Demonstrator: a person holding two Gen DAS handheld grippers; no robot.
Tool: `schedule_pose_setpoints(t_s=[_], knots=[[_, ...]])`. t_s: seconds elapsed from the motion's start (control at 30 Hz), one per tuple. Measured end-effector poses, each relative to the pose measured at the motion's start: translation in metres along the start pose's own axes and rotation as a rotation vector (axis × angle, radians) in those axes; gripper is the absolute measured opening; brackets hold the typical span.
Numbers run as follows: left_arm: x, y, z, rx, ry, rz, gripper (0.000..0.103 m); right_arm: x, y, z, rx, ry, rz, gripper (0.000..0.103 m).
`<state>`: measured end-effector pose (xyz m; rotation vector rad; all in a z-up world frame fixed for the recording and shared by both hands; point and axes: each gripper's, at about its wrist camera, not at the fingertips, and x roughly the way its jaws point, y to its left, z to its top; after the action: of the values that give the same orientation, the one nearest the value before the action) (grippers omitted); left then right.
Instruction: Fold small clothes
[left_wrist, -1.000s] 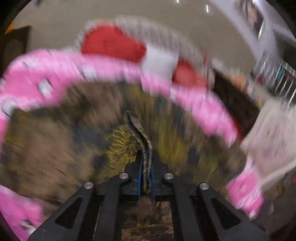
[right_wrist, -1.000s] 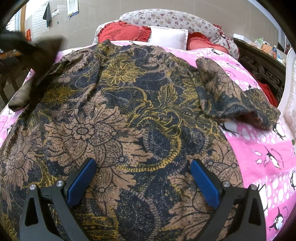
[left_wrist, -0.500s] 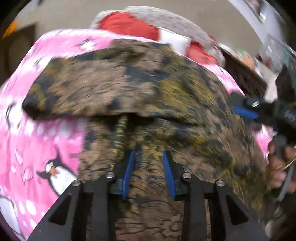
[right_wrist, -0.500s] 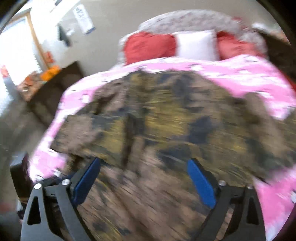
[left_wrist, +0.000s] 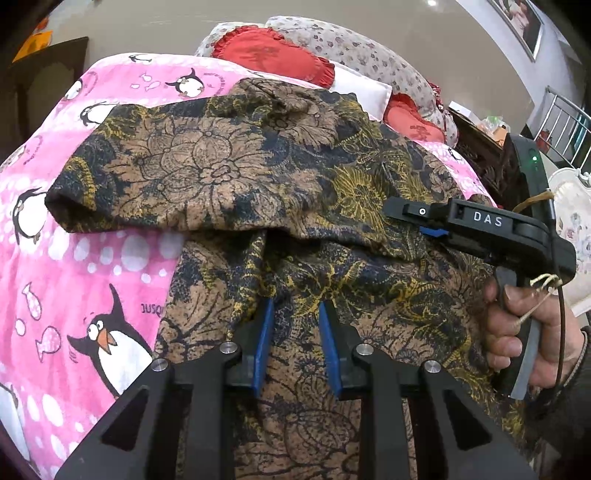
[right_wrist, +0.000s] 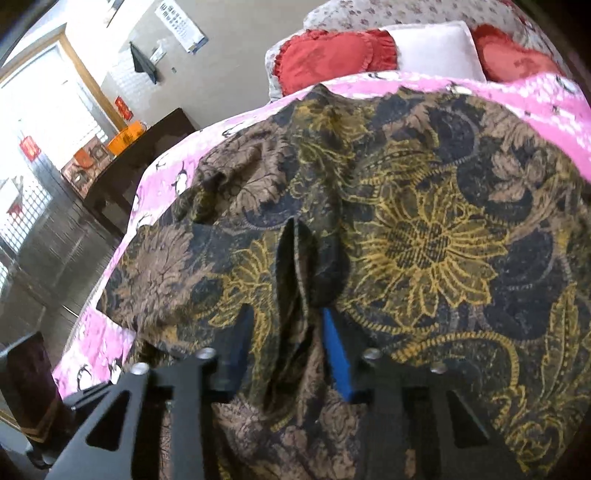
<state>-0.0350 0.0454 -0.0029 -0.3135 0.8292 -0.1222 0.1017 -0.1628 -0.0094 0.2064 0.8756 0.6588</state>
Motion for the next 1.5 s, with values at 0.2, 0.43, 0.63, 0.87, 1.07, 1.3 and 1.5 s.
schedule_pose_setpoints(t_s=[0.2, 0.43, 0.63, 0.87, 1.07, 1.3, 1.5], knots=[[0.001, -0.001, 0.000, 0.004, -0.002, 0.005, 0.007, -0.007, 0.000, 0.001, -0.006, -0.035, 0.007, 0.016], [0.001, -0.001, 0.000, 0.008, -0.004, 0.009, 0.007, 0.005, 0.017, 0.000, -0.057, 0.006, 0.000, 0.010], [0.001, -0.001, 0.000, 0.007, -0.004, 0.008, 0.007, 0.014, 0.017, 0.000, -0.051, 0.027, -0.048, 0.015], [0.003, 0.000, 0.001, 0.001, -0.006, 0.001, 0.007, -0.041, 0.004, 0.007, -0.029, -0.074, -0.059, 0.004], [0.003, -0.001, 0.002, 0.003, -0.007, 0.002, 0.007, -0.114, -0.054, 0.008, -0.005, -0.074, -0.215, 0.004], [0.004, 0.001, 0.003, -0.011, -0.003, -0.022, 0.007, -0.143, -0.100, -0.006, 0.049, -0.009, -0.338, 0.004], [-0.021, 0.006, 0.005, -0.059, -0.049, -0.003, 0.007, -0.135, -0.113, -0.021, 0.104, 0.018, -0.456, 0.004]])
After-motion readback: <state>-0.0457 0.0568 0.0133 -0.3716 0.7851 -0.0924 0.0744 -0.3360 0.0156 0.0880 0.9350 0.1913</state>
